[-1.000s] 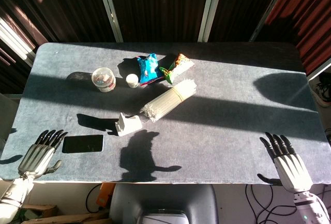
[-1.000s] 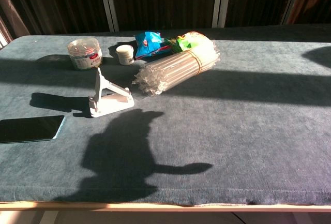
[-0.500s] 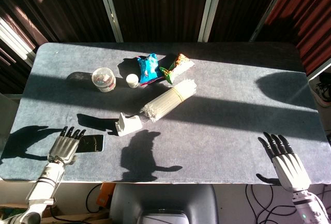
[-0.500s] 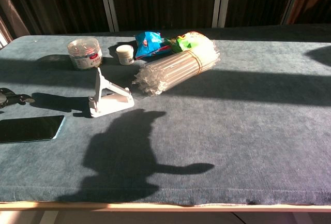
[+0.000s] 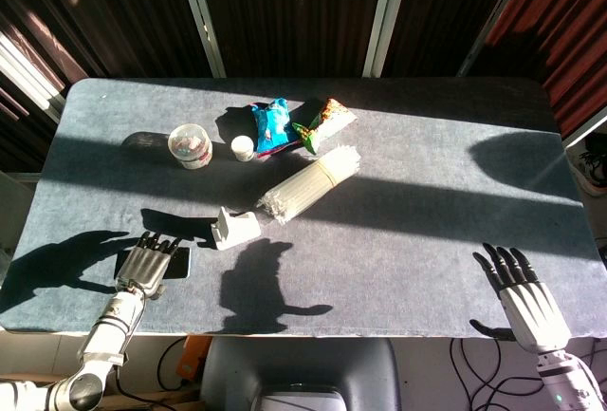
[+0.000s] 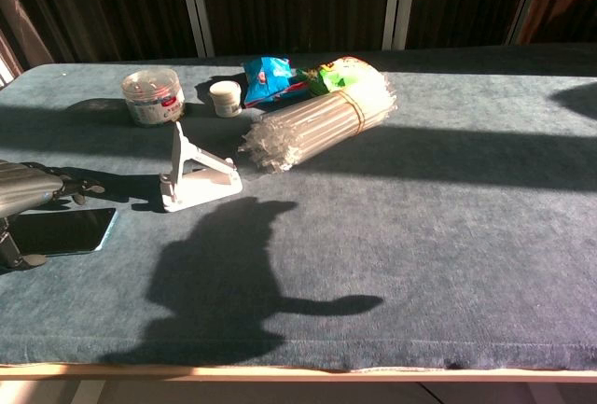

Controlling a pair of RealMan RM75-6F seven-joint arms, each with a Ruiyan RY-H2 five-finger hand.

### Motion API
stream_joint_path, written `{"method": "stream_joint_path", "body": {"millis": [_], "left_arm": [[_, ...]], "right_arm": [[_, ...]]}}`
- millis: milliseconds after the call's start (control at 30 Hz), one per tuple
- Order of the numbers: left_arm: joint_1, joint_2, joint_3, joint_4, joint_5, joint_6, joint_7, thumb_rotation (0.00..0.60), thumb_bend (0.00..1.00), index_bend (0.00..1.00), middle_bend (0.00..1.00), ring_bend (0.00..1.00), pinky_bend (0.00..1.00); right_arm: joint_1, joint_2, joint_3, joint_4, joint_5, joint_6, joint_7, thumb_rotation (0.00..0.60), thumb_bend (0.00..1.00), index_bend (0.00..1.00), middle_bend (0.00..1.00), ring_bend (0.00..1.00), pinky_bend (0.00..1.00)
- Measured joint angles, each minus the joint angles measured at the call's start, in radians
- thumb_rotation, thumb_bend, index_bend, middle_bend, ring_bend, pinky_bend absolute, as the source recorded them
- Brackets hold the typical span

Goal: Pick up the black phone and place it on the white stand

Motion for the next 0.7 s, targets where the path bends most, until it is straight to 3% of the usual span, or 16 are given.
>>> {"method": "stream_joint_path", "body": {"millis": [333, 600, 700], "left_arm": [[-0.052, -0.035, 0.011, 0.056, -0.081, -0.017, -0.021, 0.6, 0.3, 0.16, 0.29, 0.04, 0.0], [-0.08, -0.046, 0.042, 0.071, -0.111, -0.011, -0.013, 0.6, 0.3, 0.19, 0.31, 0.06, 0.0], [-0.088, -0.05, 0.046, 0.079, -0.125, -0.008, -0.014, 0.6, 0.29, 0.24, 0.38, 0.11, 0.0]], "right_arm": [[-0.001, 0.0, 0.001, 0.001, 0.001, 0.003, 0.003, 0.6, 0.24, 0.0, 0.0, 0.0, 0.0], [-0.002, 0.003, 0.003, 0.001, 0.002, 0.008, 0.01, 0.6, 0.24, 0.0, 0.0, 0.0, 0.0], [-0.002, 0.003, 0.003, 0.001, 0.002, 0.008, 0.01, 0.6, 0.24, 0.0, 0.0, 0.0, 0.0]]}}
